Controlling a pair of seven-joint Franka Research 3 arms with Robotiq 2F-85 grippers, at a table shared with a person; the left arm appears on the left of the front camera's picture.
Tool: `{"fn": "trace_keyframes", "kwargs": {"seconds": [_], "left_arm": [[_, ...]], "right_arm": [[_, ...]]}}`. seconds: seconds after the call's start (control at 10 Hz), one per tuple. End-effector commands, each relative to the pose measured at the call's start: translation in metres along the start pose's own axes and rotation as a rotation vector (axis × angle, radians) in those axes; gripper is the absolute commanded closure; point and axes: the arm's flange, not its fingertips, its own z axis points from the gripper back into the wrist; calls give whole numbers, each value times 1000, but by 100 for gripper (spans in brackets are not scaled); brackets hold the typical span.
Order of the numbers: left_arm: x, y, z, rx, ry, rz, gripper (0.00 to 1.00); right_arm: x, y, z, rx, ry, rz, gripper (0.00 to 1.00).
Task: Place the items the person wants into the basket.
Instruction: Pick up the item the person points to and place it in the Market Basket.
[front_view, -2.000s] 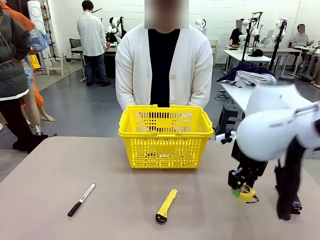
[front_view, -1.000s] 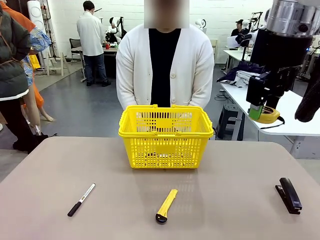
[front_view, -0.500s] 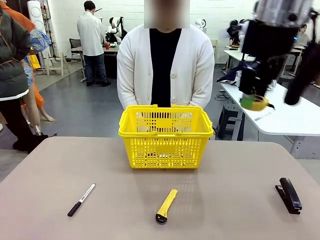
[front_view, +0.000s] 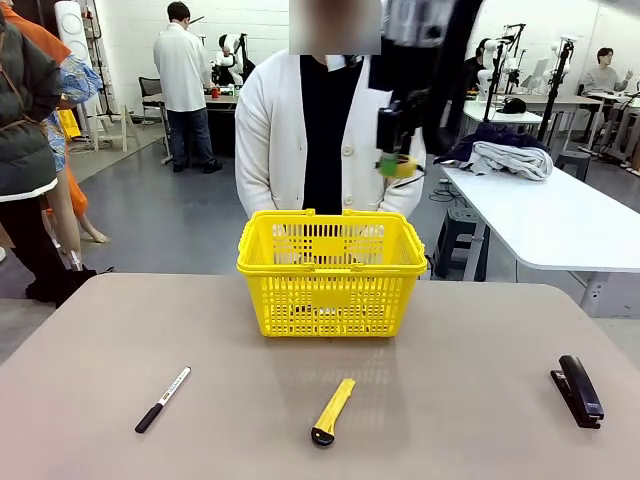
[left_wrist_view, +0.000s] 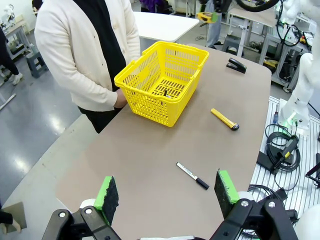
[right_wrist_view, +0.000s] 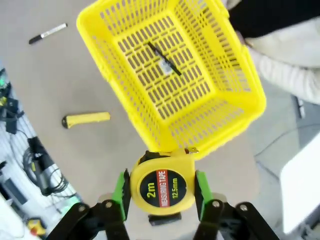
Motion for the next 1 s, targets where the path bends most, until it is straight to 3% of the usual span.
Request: {"fn": "trace_keyframes", "kwargs": {"seconds": [0.0,0.3,0.9], "left_arm": [[1,0,2,-10,-1,-1,0],[1,0,2,-10,-1,-1,0],[1,0,2,-10,-1,-1,0]], "right_arm": [[39,-11,-16,-14,1,1,37],[63,-17,-83,9,-4,-11,37],[58,-22,-182,78,88,24,37]]}}
